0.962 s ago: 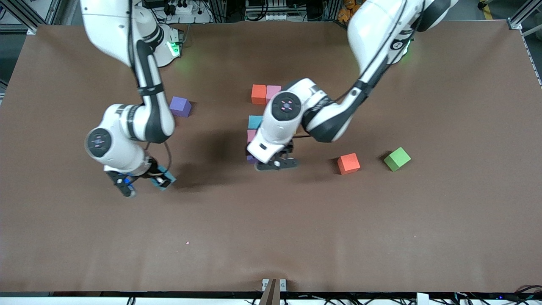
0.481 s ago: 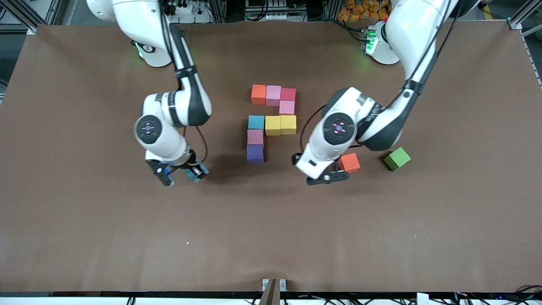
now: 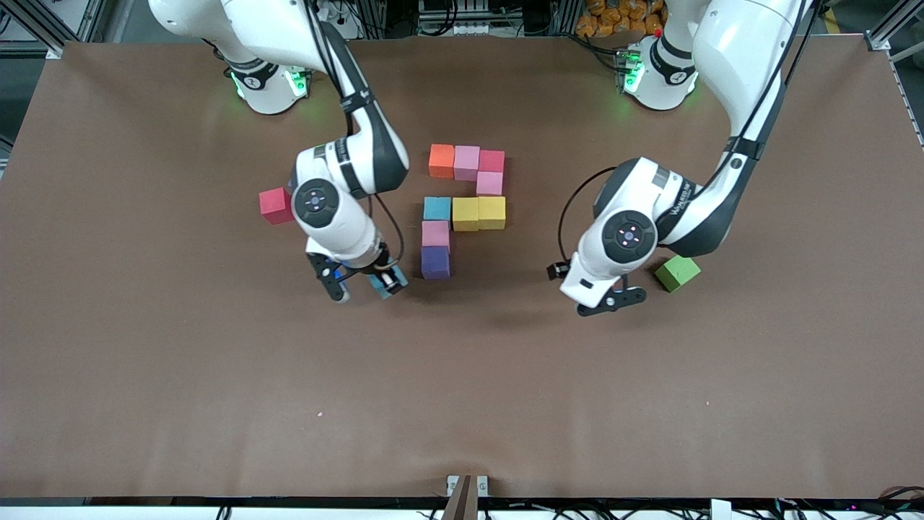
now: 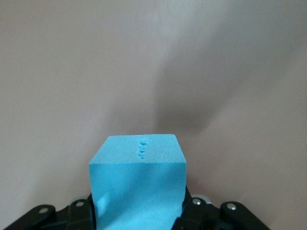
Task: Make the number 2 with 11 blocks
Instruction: 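Place cyan with the right gripper while the left gripper grasps orange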
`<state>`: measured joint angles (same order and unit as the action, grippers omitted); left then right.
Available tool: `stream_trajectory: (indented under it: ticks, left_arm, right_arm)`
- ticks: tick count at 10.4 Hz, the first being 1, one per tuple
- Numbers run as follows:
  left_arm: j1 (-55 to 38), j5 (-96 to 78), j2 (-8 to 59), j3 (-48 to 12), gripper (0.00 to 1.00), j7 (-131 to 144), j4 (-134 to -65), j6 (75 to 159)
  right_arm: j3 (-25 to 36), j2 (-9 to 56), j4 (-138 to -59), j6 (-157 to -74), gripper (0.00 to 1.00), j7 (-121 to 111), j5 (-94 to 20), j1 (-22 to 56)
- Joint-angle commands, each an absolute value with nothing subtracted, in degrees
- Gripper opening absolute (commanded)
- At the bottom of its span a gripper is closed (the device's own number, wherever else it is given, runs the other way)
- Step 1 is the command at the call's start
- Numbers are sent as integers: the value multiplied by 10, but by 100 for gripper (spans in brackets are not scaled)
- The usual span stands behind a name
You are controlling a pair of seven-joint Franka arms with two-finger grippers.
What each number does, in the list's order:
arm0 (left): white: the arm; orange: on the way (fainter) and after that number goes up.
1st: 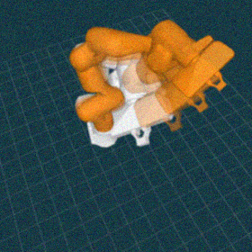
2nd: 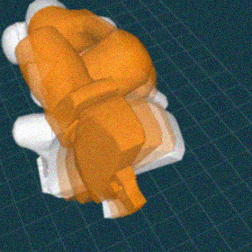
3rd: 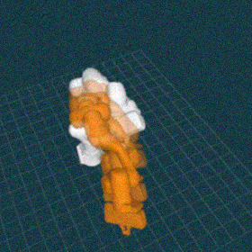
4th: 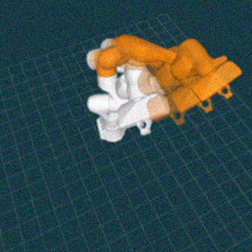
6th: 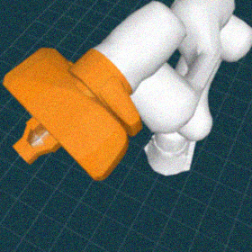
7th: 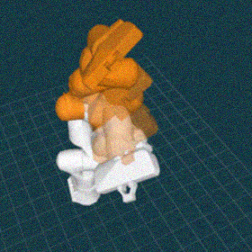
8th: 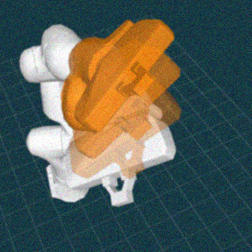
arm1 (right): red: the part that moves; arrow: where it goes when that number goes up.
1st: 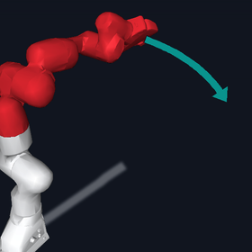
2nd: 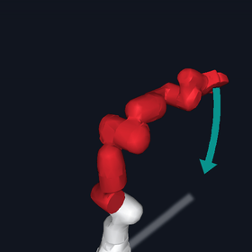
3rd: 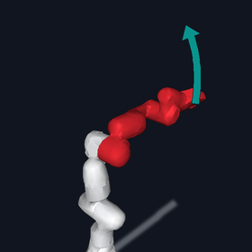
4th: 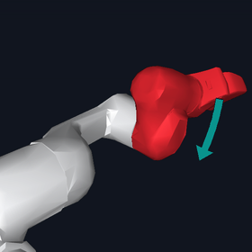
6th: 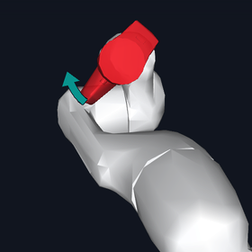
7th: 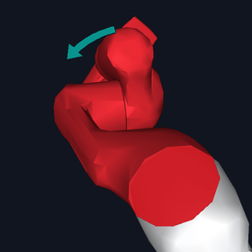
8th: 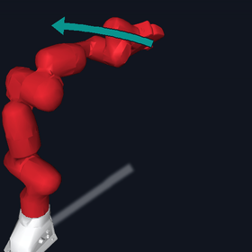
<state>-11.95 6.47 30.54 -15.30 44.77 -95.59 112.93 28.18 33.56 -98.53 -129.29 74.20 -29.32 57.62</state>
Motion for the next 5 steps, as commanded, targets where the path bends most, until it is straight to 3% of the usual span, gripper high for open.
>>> stream_trajectory:
  ticks: [1, 5]
  left_arm:
    - [-118, 68, 278, -131, 100, 448, -991, 1143]
    - [-108, 67, 286, -118, 100, 462, -1051, 1256]
  right_arm:
    - [267, 377, -904, -1250, 49, 835, -292, 578]
    - [249, 398, -864, -1240, 48, 935, -291, 610]
